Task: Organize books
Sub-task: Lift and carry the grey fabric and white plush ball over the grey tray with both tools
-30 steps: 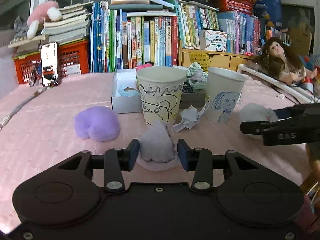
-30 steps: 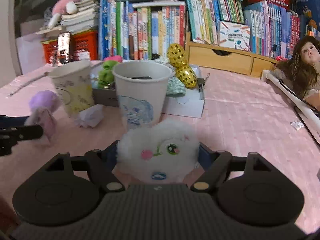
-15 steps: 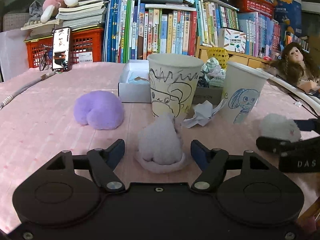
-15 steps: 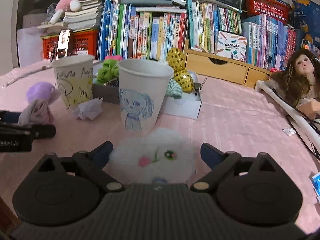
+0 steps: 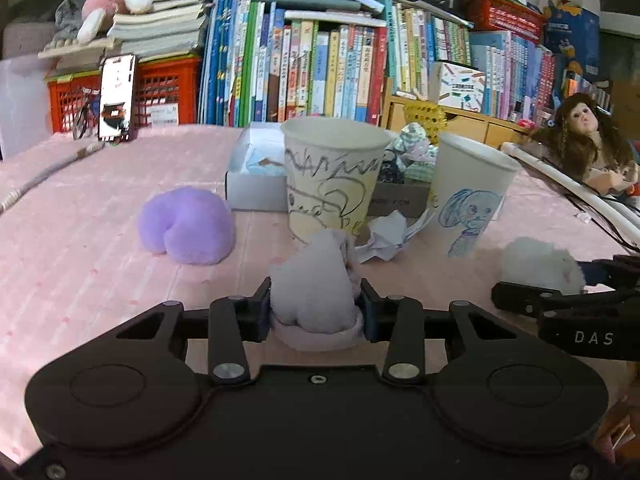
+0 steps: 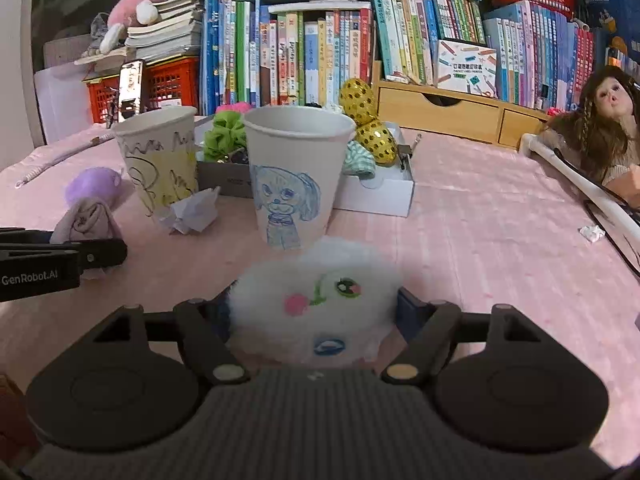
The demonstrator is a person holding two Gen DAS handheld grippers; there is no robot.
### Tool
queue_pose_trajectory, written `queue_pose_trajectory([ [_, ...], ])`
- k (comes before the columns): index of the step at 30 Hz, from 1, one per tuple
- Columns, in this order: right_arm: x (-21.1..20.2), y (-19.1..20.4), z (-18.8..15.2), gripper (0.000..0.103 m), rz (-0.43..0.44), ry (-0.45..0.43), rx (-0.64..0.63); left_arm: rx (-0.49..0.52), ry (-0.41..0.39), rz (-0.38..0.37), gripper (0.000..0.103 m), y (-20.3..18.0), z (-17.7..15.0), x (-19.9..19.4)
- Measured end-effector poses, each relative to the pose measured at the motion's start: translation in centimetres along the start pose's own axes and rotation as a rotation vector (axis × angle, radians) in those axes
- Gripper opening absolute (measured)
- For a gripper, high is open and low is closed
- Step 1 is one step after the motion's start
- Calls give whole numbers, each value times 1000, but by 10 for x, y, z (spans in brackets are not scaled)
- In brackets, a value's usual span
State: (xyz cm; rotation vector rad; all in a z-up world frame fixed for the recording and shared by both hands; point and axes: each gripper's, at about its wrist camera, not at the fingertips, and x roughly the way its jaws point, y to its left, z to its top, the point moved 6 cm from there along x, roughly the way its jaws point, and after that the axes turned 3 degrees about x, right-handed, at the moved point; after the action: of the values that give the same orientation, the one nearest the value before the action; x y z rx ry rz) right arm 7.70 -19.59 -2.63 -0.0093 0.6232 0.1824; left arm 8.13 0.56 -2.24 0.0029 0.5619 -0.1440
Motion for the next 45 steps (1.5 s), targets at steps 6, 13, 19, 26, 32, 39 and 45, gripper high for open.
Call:
queue_pose_trajectory([
  [6, -14, 11, 11, 77, 19, -42, -29, 45, -24, 14, 39, -5, 9, -10],
  [13, -24, 18, 24, 77, 32, -79, -33, 55, -42, 11, 39, -5, 18, -20],
  [19, -31, 25, 31, 77, 43, -105, -33, 56, -47, 14, 39, 0, 24, -26],
  [26, -42, 33, 45, 77, 65, -139, -47, 59, -61, -5, 39, 2, 35, -39],
  [32, -50, 35, 60, 77, 73, -175, -55, 50, -91, -26, 39, 9, 54, -53],
  [39, -51, 38, 82, 77, 77, -200, -66, 34, -125, -19, 39, 22, 84, -57],
  [45, -45, 43, 104, 77, 89, -201, -66, 25, -150, -10, 39, 32, 113, -54],
])
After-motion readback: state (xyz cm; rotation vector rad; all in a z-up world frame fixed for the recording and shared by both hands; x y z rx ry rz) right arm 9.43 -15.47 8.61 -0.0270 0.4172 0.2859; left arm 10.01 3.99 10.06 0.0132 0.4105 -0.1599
